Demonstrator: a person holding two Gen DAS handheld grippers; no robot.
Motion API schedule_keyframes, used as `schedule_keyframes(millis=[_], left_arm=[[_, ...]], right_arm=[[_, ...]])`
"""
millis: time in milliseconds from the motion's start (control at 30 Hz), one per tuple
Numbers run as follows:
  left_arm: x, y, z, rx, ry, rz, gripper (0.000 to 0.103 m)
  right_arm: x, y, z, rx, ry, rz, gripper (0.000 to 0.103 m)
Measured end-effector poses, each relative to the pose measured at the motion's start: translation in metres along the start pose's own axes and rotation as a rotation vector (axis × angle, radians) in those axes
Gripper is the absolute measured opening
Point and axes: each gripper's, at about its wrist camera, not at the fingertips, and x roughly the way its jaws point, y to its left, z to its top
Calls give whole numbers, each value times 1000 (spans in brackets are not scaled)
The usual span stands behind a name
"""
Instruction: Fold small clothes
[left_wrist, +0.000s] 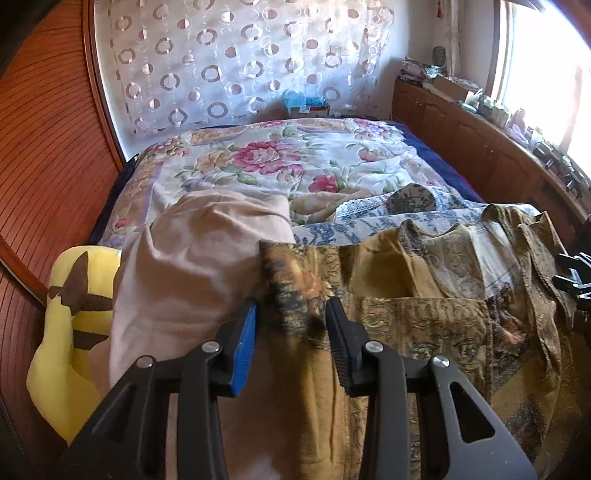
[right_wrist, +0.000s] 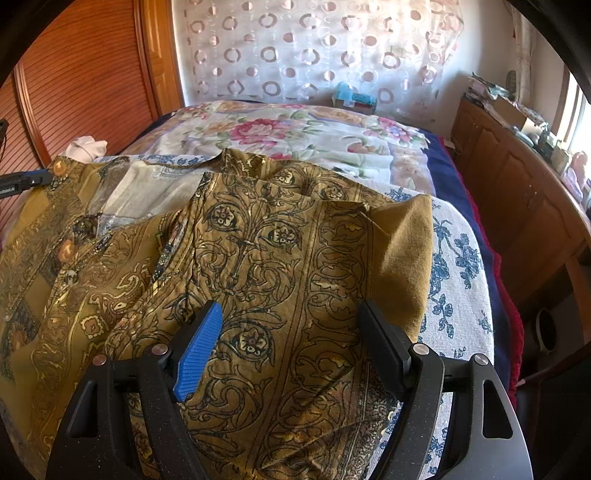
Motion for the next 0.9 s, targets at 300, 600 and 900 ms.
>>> schedule_keyframes(millis=[300,600,900], left_arm=[[-28,-8,1,33,-113,-16,0],[-36,22,12,-33,-142,19,0],[-32,13,8,-18,-137,13,0]], right_arm=[[0,-1,0,0,0,0,78],[0,-1,0,0,-1,1,78],[-9,-18,4,84,-33,45,76]])
